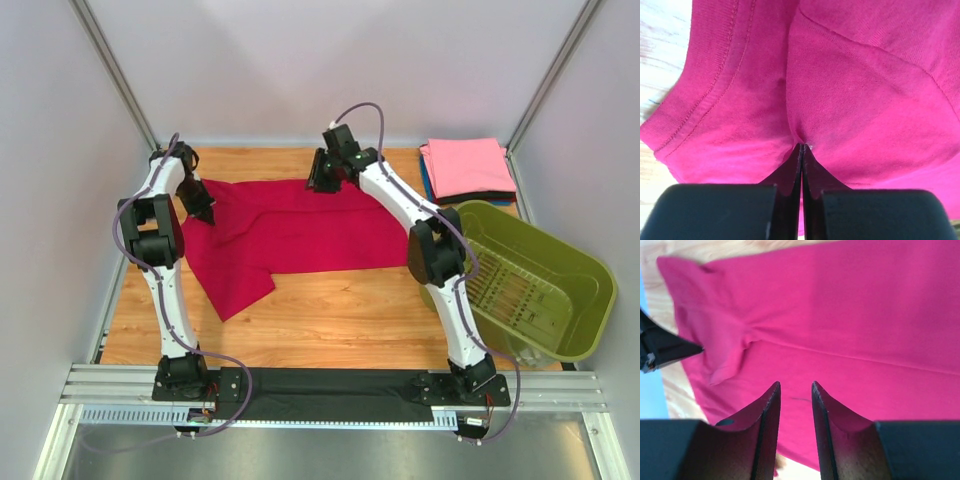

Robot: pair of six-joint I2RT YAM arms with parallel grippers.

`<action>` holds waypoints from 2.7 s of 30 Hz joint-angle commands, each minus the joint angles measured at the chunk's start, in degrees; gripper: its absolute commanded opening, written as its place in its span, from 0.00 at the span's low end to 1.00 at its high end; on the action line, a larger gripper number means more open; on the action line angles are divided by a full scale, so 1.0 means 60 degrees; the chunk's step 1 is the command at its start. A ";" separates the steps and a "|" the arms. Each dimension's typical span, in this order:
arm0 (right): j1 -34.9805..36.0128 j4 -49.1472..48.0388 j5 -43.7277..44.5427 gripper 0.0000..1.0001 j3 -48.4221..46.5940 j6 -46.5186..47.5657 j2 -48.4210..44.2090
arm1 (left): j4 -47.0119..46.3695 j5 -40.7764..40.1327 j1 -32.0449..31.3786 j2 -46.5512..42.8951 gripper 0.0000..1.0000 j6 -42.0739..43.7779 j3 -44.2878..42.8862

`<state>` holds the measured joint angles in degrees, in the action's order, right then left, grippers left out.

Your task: Fold and stack the t-shirts

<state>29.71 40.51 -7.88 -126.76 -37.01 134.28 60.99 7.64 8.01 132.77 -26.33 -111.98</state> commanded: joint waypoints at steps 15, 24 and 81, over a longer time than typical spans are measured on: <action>0.0980 -0.0834 -0.1074 0.32 -0.0128 -0.0671 0.0691 | 0.0454 -0.1038 -0.0412 -0.1853 0.00 -0.1002 0.0983; 0.1156 -0.1273 -0.1118 0.32 -0.0978 -0.1652 0.1409 | 0.0499 -0.1491 -0.0427 -0.2456 0.00 -0.1091 0.1978; -0.2594 0.2302 0.4463 0.24 -0.0143 -0.1039 0.1291 | -0.0029 -0.1669 -0.0574 0.0957 0.41 0.0008 -0.1609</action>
<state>14.41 58.00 17.69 -127.33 -45.17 140.81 61.12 -2.48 4.32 137.14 -27.68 -119.31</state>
